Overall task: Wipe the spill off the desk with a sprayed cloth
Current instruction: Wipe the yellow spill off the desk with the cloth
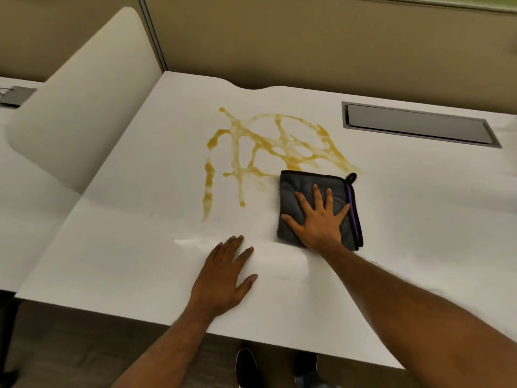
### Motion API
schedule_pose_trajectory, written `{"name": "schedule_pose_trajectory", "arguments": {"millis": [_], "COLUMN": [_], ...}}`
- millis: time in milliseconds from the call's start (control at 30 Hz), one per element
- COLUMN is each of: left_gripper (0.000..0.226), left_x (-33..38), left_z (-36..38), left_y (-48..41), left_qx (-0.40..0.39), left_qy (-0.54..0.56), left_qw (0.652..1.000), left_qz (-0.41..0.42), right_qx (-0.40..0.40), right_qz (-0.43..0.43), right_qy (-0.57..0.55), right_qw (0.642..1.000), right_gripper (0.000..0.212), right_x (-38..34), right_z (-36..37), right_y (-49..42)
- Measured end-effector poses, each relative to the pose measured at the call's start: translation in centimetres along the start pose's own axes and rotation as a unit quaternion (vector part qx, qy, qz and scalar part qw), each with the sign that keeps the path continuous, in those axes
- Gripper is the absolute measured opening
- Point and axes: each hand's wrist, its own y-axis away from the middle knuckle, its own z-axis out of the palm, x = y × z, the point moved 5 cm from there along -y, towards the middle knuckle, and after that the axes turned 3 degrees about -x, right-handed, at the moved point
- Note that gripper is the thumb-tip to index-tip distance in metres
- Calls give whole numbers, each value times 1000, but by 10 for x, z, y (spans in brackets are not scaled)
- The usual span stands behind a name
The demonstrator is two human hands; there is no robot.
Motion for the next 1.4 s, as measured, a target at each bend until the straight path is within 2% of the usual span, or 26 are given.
{"name": "schedule_pose_trajectory", "arguments": {"millis": [100,267,333,400,467,533,633,733,800,900,1033,1100,1200,1267,1333,1400], "left_gripper": [62,63,63,60,55,55,61,70,74,74,74,70,68,68,68,67], "left_x": [0,-8,-13,-21,-38,-61,-104,-146,-164,-178,-186,-184,-181,-182,-181,-181], "left_z": [1,-6,-9,-12,-20,-32,-48,-59,-61,-58,-57,-57,-58,-59,-59,-59], "left_y": [0,-1,0,3,6,8,6,2,-4,-13,-22,-22,-22,-21,-21,-21], "left_qx": [-1,-3,1,20,57,89,97,92,84,88,115,132,132,132,129,134], "left_qy": [4,1,-3,-6,2,1,-34,-40,-34,-19,40,32,21,19,22,19], "left_qw": [1000,1000,1000,999,998,996,991,983,981,980,967,964,964,963,963,962], "left_qz": [3,23,26,31,20,-15,-84,-153,-170,-176,-225,-227,-230,-233,-237,-237], "right_qx": [-21,2,12,12,7,-5,-19,-5,8,9,-9,-15,-25,-13,4,13], "right_qz": [-8,-152,-131,-58,17,43,-51,-143,-135,-50,49,33,-81,-136,-143,-107], "right_qy": [7,8,2,3,-9,-18,14,13,-5,-11,-1,7,32,21,3,1], "right_qw": [1000,988,991,998,1000,999,998,990,991,999,999,999,996,990,990,994], "right_gripper": [83,72,72,75,79,84,81,73,70,71,77,78,72,67,65,68], "right_x": [-37,-29,-5,4,-9,-38,-79,-73,-46,-15,-42,-74,-105,-97,-77,-66], "right_z": [2,10,8,5,1,1,7,13,11,6,2,3,10,11,6,3], "right_y": [-9,22,25,12,-6,-17,-9,19,23,4,-27,-32,-18,-6,-2,-10]}}
